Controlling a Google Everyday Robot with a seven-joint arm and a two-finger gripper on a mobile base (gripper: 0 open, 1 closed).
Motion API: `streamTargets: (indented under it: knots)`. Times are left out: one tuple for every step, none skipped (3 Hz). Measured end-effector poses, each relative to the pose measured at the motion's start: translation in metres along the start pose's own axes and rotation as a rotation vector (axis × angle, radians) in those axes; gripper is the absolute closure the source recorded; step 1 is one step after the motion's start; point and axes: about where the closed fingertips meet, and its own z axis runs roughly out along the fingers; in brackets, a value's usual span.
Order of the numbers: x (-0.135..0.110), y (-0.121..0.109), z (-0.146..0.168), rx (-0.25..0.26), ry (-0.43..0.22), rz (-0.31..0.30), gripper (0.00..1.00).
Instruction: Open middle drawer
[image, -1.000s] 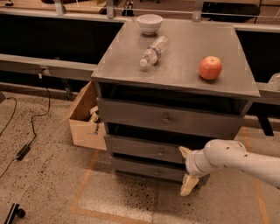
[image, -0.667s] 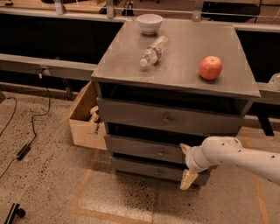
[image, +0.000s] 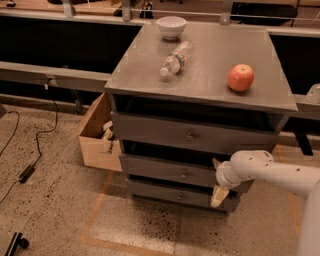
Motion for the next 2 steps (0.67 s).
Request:
streamTargets:
  knots:
    - [0.0121, -0.0099, 0.0087, 0.005, 0.023, 0.013, 0.0]
    - [0.0203, -0.0163, 0.018, 0.004, 0.038, 0.023, 0.16]
